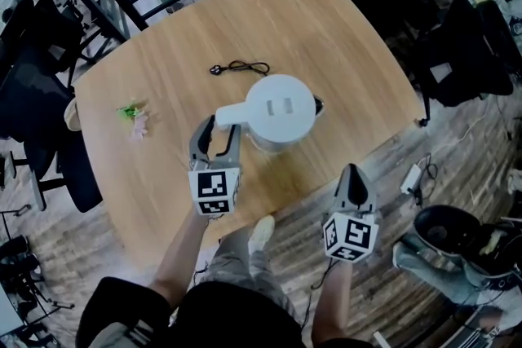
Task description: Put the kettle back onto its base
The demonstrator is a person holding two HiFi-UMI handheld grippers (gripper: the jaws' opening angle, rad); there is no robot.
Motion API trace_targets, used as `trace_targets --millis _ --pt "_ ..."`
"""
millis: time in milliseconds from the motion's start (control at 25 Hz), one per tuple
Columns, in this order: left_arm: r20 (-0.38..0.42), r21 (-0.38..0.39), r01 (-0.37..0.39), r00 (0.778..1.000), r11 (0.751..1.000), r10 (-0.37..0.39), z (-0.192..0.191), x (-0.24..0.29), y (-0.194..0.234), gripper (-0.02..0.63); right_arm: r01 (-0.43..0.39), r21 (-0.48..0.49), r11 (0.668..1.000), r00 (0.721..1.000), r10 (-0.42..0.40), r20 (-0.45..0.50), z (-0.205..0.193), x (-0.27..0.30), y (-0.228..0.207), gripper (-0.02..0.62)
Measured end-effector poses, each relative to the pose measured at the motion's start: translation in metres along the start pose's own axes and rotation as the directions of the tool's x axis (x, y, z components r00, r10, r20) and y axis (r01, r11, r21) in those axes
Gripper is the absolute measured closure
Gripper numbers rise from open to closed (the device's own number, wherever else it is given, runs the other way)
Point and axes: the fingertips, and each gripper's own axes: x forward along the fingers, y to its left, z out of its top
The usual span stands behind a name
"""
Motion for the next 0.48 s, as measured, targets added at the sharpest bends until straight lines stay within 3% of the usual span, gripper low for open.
trace_targets --millis 480 --pt "0.007 0.002 0.019 1.0 1.0 -0.019 0.033 -0.061 -0.017 0.416 -0.019 0.003 1.0 0.997 0.018 0.075 0.038 -0.046 0.006 0.597"
